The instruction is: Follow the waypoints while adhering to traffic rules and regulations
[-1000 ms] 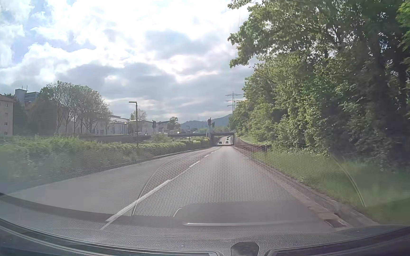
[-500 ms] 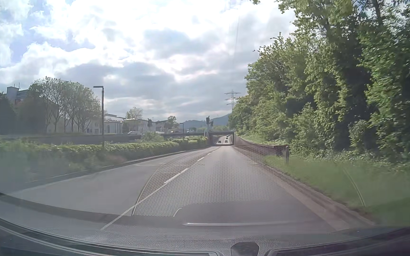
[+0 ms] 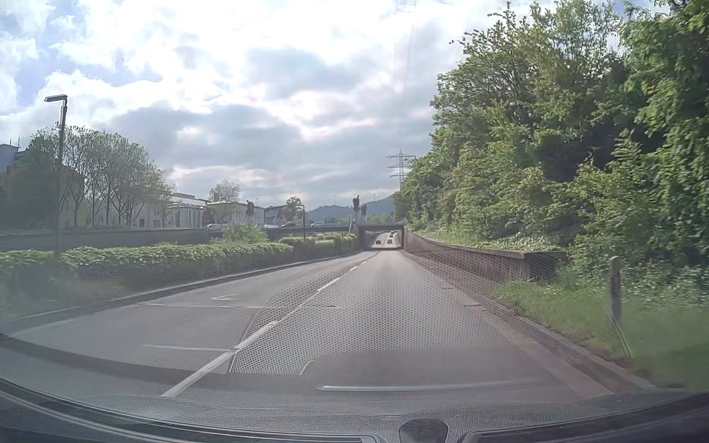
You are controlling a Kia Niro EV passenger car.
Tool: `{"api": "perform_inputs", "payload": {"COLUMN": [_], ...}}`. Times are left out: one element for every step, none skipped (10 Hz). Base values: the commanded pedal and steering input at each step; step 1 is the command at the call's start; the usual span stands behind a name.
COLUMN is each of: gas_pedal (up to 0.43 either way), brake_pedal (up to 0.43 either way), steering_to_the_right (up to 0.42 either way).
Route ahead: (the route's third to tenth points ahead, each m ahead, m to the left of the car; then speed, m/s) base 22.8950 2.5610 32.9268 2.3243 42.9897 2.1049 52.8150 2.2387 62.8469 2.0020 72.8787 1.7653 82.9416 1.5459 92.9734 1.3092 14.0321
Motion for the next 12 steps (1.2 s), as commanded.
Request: {"api": "perform_inputs", "payload": {"gas_pedal": [0.067,0.059,0.047,0.047,0.047,0.047,0.047,0.047,0.047,0.047,0.047,0.047], "brake_pedal": [0.000,0.000,0.000,0.000,0.000,0.000,0.000,0.000,0.000,0.000,0.000,0.000], "steering_to_the_right": [0.000,0.000,0.000,0.000,0.000,0.000,0.000,0.000,0.000,0.000,0.000,0.000]}}
